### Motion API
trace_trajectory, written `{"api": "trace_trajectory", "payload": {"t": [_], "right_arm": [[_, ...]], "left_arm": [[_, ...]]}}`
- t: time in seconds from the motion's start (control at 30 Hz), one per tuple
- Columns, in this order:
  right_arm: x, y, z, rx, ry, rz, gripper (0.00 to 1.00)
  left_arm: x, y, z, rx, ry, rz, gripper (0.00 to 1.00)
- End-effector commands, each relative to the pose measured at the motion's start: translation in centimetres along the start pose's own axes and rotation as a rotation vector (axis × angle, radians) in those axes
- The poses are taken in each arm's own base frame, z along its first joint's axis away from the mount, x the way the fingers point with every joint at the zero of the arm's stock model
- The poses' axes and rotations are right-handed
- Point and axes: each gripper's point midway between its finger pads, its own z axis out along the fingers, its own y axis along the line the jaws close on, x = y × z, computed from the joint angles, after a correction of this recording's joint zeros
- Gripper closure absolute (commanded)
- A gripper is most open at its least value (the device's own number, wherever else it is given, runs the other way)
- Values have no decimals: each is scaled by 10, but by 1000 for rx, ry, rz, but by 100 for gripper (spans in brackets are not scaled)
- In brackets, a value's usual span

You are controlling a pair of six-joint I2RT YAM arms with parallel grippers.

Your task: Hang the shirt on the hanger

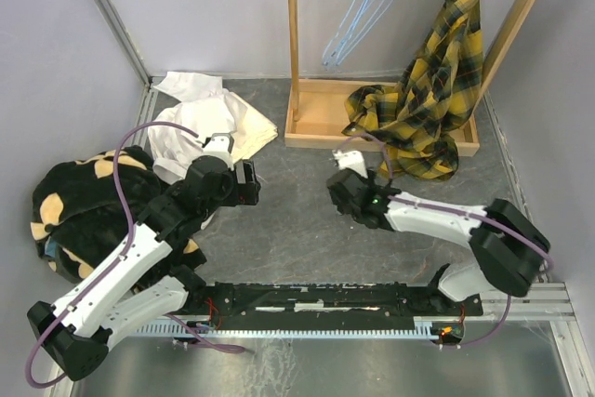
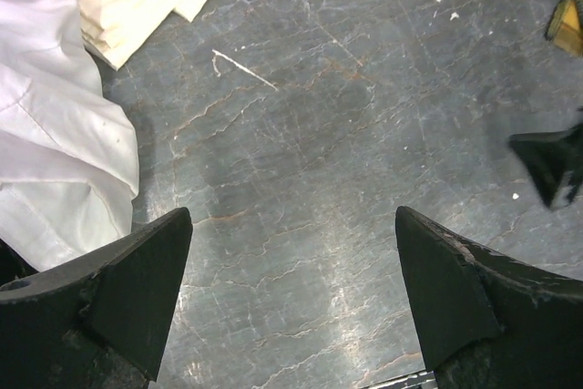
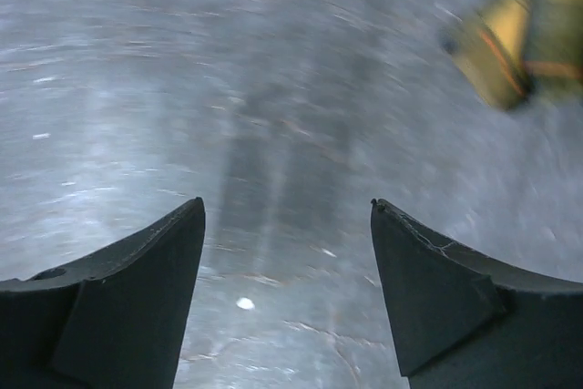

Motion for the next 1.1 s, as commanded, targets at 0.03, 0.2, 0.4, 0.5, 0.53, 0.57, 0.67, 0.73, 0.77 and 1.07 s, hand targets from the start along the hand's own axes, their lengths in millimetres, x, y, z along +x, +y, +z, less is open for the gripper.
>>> {"api": "trace_trajectory", "payload": {"t": [0.03, 0.2, 0.4, 0.5, 0.53, 0.57, 0.67, 0.73, 0.77, 1.07], "right_arm": [[9, -81, -27, 326, -103, 358, 16], [17, -142, -25, 404, -68, 510, 14], [12, -200, -29, 484, -83, 601, 10], [10, -215, -18, 454, -78, 644, 7], [11, -222, -12, 449, -68, 662, 7], [11, -225, -6, 442, -55, 672, 6], [9, -234, 12, 421, -26, 704, 6], [13, -236, 27, 398, 0, 733, 6], [13, -236, 33, 385, 10, 744, 6], [26, -218, 64, 289, 105, 818, 23]], "left_arm": [[-7, 0, 4, -2, -40, -5, 2], [-6, -1, 5, 3, -33, 2, 2], [-6, -1, 5, 5, -31, 0, 2], [-5, -2, 5, 7, -30, 0, 2], [-5, -1, 6, 6, -29, -1, 2], [-5, -2, 6, 8, -29, 0, 2], [-5, -2, 5, 9, -26, 1, 2], [-5, -2, 5, 7, -27, 0, 2], [-6, -1, 5, 6, -29, 0, 2], [-6, 1, 4, -4, -35, -3, 2]]}}
